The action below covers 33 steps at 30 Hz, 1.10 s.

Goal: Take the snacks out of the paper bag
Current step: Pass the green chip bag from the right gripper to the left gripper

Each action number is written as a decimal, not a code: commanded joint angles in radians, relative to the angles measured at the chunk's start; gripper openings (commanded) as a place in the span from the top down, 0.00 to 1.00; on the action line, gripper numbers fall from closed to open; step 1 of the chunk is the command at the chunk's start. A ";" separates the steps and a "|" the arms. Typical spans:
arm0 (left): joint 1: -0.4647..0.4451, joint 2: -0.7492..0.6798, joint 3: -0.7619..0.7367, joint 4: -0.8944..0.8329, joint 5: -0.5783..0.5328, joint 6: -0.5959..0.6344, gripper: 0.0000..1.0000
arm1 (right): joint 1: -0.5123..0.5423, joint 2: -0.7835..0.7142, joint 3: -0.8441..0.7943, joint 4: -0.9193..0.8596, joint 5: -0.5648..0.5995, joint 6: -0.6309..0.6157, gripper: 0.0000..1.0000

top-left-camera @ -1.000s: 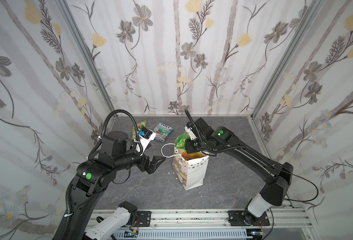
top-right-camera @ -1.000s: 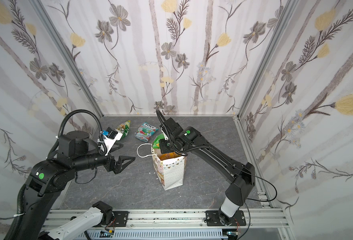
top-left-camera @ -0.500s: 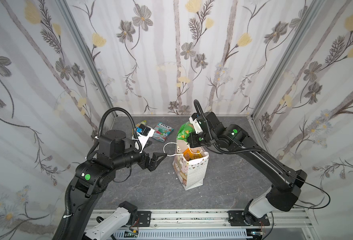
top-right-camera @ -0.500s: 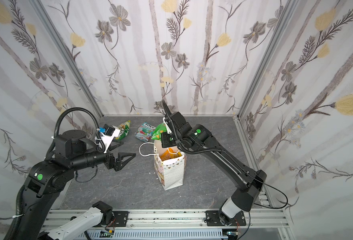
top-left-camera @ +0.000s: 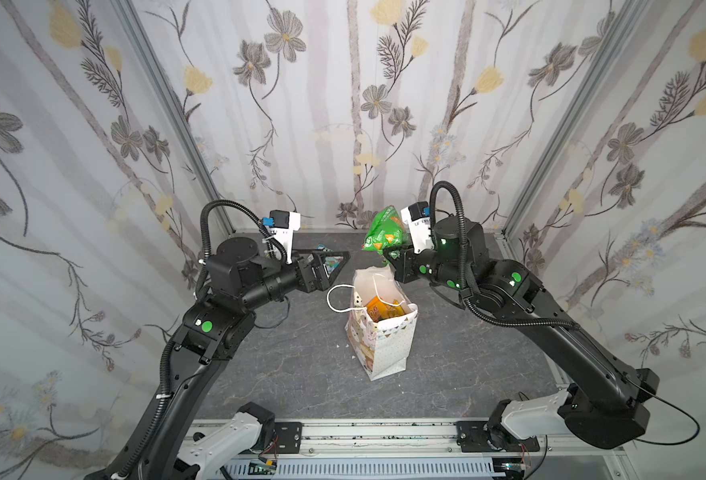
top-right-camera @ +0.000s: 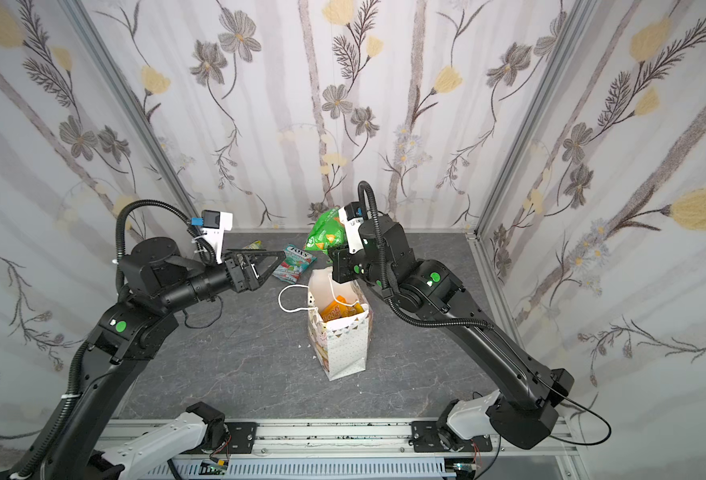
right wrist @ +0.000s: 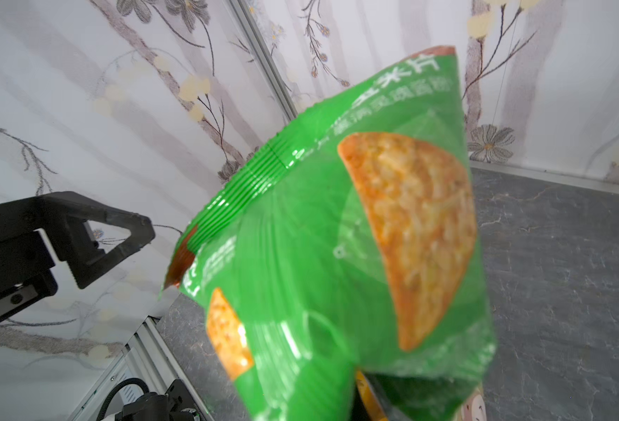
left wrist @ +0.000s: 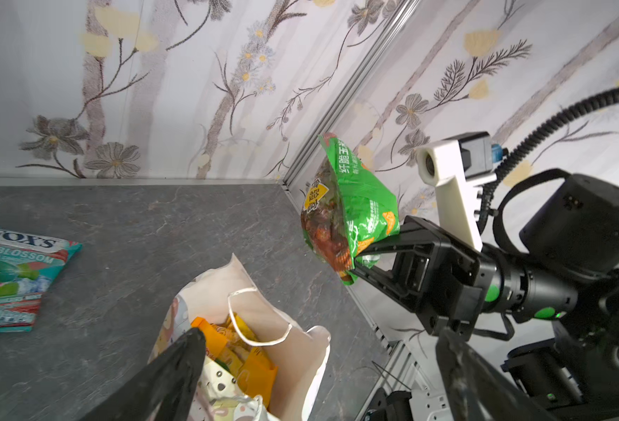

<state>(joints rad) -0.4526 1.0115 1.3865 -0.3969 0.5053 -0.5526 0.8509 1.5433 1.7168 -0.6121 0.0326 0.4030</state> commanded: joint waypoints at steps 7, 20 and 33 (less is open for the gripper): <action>0.000 0.107 -0.040 0.393 0.088 -0.372 0.00 | 0.066 0.015 0.001 0.165 -0.072 -0.104 1.00; 0.000 0.141 -0.108 0.584 0.185 -0.515 0.58 | 0.091 0.077 0.038 0.155 -0.174 -0.118 0.99; 0.000 0.106 -0.133 0.722 0.146 -0.439 0.97 | 0.093 0.002 0.032 0.182 -0.158 -0.101 0.47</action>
<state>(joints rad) -0.4511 1.1278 1.2495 0.2306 0.6334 -1.0283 0.9405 1.5719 1.7519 -0.4946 -0.0807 0.2947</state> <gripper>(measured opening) 0.068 0.531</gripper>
